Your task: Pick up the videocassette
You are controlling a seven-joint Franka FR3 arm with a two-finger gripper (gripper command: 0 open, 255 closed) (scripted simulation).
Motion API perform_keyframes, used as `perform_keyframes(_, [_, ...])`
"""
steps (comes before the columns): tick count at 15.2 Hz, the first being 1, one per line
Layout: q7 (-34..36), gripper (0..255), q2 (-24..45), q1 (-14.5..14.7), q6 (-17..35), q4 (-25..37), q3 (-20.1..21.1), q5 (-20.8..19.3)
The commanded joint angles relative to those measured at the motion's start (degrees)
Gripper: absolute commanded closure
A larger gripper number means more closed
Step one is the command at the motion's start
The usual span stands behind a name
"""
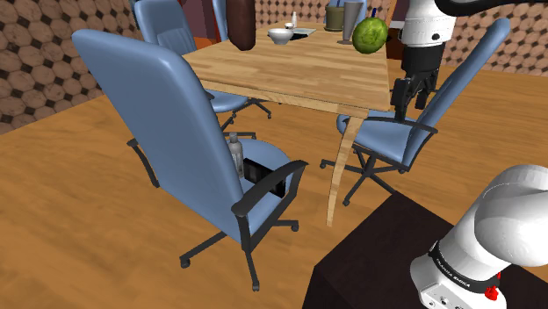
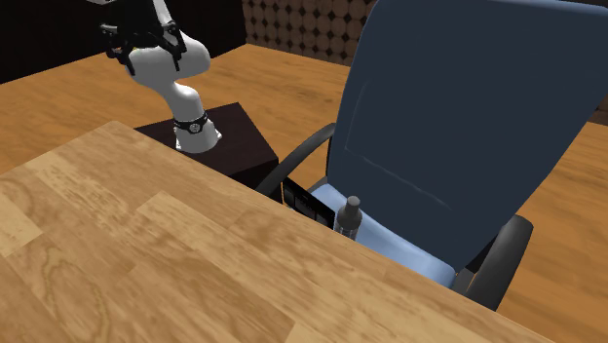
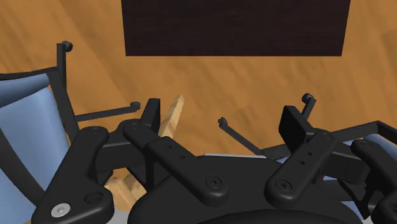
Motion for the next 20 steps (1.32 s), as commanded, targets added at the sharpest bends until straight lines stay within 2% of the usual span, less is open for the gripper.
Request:
perform_keyframes(1, [0.00,0,0.00,0.00,0.00,0.00,0.00,0.00])
perform_keyframes(10, [0.65,0,12.34,3.69,17.10,-2.53,2.11,2.96])
perform_keyframes(20, [0.64,0,30.11,7.30,33.40,1.61,4.92,5.26])
